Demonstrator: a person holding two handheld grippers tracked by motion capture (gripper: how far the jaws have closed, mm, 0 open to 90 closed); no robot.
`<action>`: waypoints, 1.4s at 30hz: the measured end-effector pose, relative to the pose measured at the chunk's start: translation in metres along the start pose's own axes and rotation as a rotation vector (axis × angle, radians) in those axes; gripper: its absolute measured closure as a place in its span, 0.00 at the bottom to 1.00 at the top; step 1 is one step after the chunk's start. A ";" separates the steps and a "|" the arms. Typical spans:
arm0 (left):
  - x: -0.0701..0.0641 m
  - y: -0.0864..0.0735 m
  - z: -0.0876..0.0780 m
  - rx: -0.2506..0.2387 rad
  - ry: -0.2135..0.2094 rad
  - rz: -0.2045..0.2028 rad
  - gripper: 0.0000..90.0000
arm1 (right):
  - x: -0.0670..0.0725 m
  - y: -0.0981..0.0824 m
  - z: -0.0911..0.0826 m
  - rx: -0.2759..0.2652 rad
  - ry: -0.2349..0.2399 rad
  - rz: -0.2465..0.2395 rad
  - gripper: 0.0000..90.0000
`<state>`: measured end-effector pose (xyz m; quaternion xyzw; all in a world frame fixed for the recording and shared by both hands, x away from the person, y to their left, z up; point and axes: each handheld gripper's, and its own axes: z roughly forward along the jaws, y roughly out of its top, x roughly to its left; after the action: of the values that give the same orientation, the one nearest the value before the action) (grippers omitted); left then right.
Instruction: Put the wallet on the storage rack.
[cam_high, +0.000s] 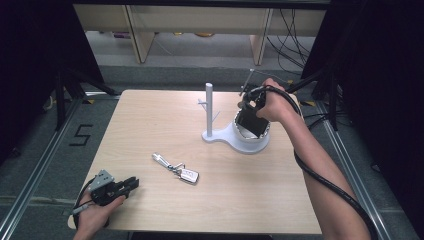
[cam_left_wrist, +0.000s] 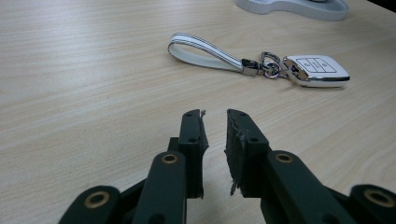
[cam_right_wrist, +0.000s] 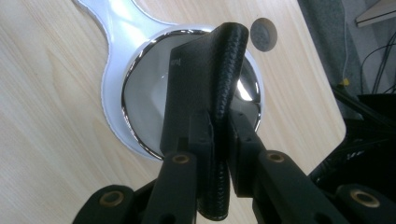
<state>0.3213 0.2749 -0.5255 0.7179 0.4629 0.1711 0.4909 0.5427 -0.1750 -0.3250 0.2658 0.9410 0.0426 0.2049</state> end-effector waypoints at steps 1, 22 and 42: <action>0.000 0.000 0.000 0.000 0.000 0.000 0.84 | -0.001 -0.001 0.002 -0.006 0.005 -0.003 0.91; -0.001 0.001 0.000 -0.003 -0.006 0.007 0.84 | -0.007 -0.019 0.008 -0.101 -0.035 0.113 0.68; -0.003 0.002 0.001 -0.021 -0.007 0.004 0.77 | 0.007 -0.046 -0.005 -0.178 -0.039 0.185 0.64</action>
<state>0.3217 0.2715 -0.5235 0.7142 0.4582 0.1744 0.4996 0.5131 -0.2108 -0.3318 0.3328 0.9009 0.1394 0.2412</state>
